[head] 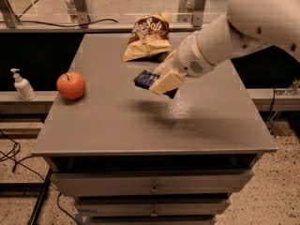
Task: Move rxbar blueberry near apple
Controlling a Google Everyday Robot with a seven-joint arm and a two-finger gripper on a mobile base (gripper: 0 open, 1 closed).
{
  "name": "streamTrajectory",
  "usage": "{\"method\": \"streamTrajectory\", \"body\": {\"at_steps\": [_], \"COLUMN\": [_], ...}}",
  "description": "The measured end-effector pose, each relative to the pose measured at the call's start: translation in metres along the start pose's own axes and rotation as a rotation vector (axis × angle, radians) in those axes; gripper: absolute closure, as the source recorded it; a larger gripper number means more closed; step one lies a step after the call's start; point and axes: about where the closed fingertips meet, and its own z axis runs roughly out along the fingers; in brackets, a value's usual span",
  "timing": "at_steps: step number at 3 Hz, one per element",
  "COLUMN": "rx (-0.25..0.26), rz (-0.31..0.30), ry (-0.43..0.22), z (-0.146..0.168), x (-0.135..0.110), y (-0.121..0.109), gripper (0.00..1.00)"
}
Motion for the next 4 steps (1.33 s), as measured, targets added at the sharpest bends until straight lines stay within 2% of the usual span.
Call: {"method": "streamTrajectory", "body": {"at_steps": [1,2,4], "rx": [-0.052,-0.113,-0.183], "rz": [-0.032,-0.061,-0.106], "ry": [-0.021,-0.031,-0.035], "z": [0.039,0.083,0.136], "x": [-0.039,-0.066,-0.091], "y": [-0.004,-0.003,0.004], "gripper": [1.00,1.00,1.00]}}
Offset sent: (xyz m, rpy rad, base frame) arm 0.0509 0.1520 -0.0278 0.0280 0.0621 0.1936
